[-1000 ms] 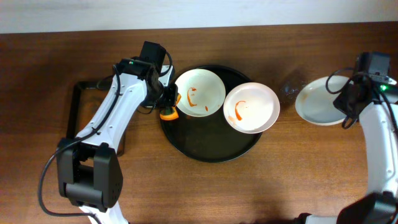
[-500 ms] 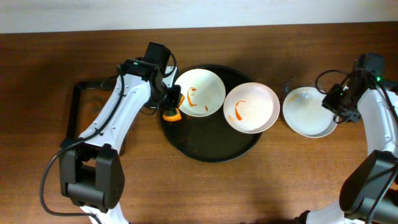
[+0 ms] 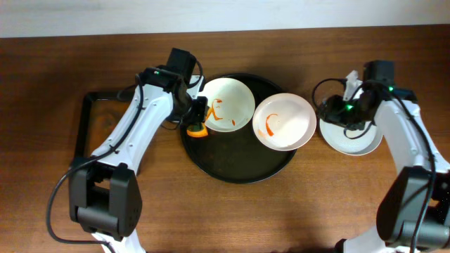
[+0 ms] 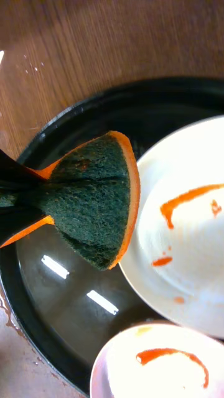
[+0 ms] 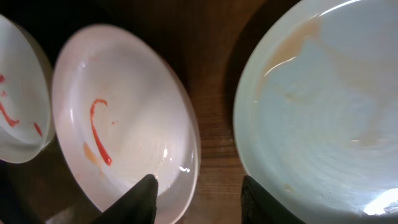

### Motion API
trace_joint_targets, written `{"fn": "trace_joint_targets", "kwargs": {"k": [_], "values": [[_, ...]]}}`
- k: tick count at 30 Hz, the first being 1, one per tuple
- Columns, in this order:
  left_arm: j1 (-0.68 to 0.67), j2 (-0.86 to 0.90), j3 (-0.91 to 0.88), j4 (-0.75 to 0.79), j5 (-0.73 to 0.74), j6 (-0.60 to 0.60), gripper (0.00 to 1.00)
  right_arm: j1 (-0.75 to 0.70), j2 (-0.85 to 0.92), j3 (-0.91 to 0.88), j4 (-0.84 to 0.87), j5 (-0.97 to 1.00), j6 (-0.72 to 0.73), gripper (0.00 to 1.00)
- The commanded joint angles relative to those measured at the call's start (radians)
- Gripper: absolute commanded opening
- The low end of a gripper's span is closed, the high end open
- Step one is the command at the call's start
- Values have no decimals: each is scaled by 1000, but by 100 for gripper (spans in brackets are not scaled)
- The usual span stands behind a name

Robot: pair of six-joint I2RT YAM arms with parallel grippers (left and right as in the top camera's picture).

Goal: Clean dirty plates on tray and stack at the side

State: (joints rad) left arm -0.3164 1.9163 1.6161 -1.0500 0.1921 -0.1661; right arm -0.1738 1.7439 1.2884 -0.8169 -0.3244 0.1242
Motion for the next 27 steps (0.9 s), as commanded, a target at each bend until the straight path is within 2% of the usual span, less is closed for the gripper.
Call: {"fn": "trace_joint_targets", "kwargs": {"k": [1,5,8,12,18,22,27], "values": [[-39,-32,23,20,26,-5,6,48,82,-34,25,-9,-4,40],[-68,-32,22,39,30,-5,6,79,143,-34,33,-8,-4,25],[-93,-32,22,54,31,-5,6,95,174,-34,29,-6,8,5],[-132,-32,22,85,38,-5,5,96,170,-34,-19,-8,11,4],[-189,-25,22,180,145,-7,1,96,170,-34,-106,-9,12,4],[-252,5,22,239,146,-77,1,96,170,-34,-134,-8,15,4],[-316,69,22,309,212,-80,1,96,170,-34,-137,-8,15,4]]}}
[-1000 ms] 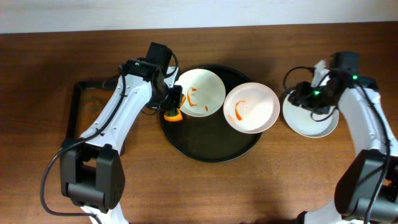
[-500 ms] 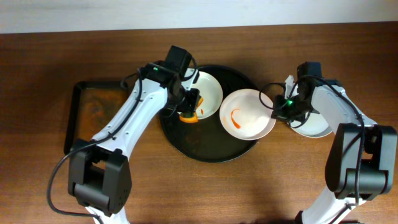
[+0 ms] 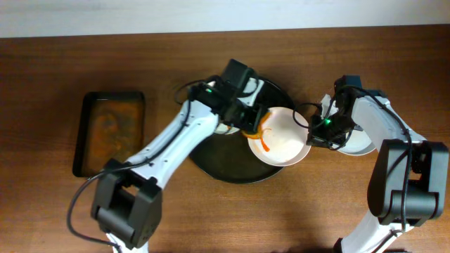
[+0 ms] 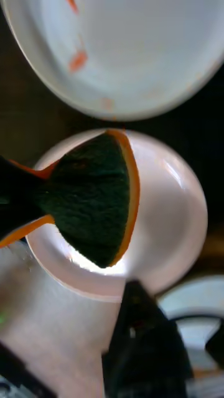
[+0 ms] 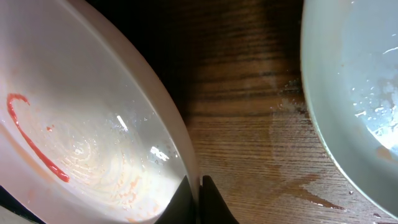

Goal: Clean dirty plates on tray and stack at the side

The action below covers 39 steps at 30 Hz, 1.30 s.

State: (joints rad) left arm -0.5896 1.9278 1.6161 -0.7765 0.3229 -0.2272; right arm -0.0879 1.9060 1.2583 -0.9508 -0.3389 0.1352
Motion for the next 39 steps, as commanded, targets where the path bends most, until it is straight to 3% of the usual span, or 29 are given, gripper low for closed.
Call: {"fn": "trace_joint_targets", "kwargs": {"k": [1,7,12,15,21,27,39], "values": [[-60,79,22,43,90,-24,1,10,8,-3,-4,6,4,4],[-113,168,22,75,116,-98,1,10,8,-3,-4,6,3,4],[-117,222,22,126,213,-107,1,10,8,-3,-4,6,3,4],[-117,254,22,137,199,-109,1,10,8,-3,-3,6,3,4],[-112,278,21,133,-100,-109,1,10,8,-3,-4,6,3,4],[-112,279,21,140,-299,-109,1,10,8,-3,-11,6,3,4],[-100,278,32,222,-346,-109,1,10,8,-3,-22,6,3,4]]}}
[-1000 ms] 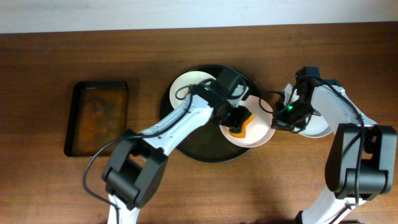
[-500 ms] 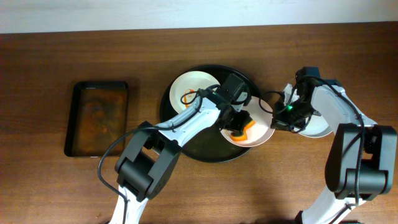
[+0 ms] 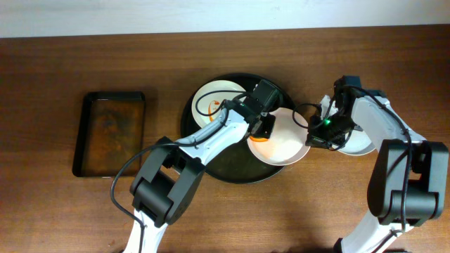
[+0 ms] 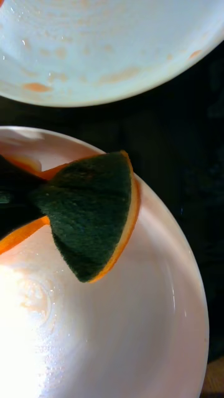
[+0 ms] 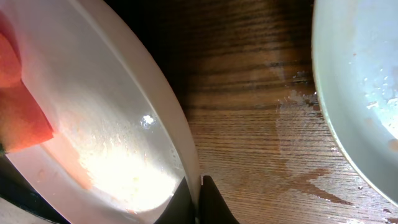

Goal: Clean dirty plates on tray and stack at the side

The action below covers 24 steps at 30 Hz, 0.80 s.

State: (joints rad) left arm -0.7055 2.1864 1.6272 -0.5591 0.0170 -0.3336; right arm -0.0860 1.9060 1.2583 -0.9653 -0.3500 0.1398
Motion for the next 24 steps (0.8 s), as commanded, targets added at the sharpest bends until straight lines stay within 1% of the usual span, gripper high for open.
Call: {"fn": "trace_joint_targets", "kwargs": {"k": [1,5,10,14,17,19,20,24], "values": [[16,19,31,2,-40,-3,1,8,8,-3,-8,17,-2,4],[17,16,80,-5,-47,-3,1,8,8,-3,-8,17,-1,4],[31,14,183,-62,-159,-3,1,8,8,-3,-8,18,-2,4],[39,14,249,-117,-172,-3,1,8,8,-3,-8,18,-1,4],[44,10,278,-164,-171,-3,1,8,8,-3,-8,21,-2,4],[53,-1,291,-225,-160,-22,1,8,8,0,-8,21,-2,4],[71,-24,291,-286,-121,-26,1,8,1,14,-18,30,-1,4],[123,-71,291,-363,-38,-26,1,8,-55,74,-63,105,-1,4]]}}
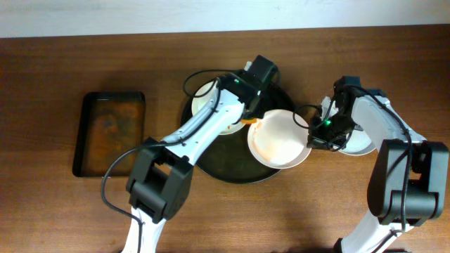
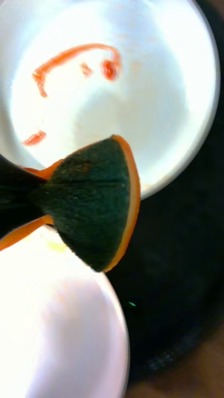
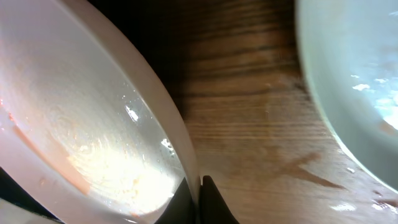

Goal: Clean dirty plates on tray and stack at the side
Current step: 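Lift the right plate with the right gripper and stack it on the side plate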

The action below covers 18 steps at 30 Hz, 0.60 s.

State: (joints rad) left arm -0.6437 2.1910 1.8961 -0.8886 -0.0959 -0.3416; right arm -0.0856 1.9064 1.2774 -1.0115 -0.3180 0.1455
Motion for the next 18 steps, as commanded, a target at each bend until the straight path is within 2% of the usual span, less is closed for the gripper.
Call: {"fn": "trace_joint_targets", "kwargs": {"k": [1,5,8,11,16,18], "values": [[82,-88,22,-45,104,-18,1,8,-84,84,-37,116,-6,4],[168,-120,22,-79,227,-17,1,18,-175,174,-96,275,-8,4],[228,-122,22,-106,311,-17,1,79,-231,237,-138,468,-38,4],[268,-122,22,-138,318,-17,1,194,-255,263,-177,718,-69,4],[290,-122,22,-147,318,-17,1,364,-249,263,-213,919,-87,4],[294,-122,22,-147,318,-17,1,454,-249,263,-216,1068,-85,4]]}}
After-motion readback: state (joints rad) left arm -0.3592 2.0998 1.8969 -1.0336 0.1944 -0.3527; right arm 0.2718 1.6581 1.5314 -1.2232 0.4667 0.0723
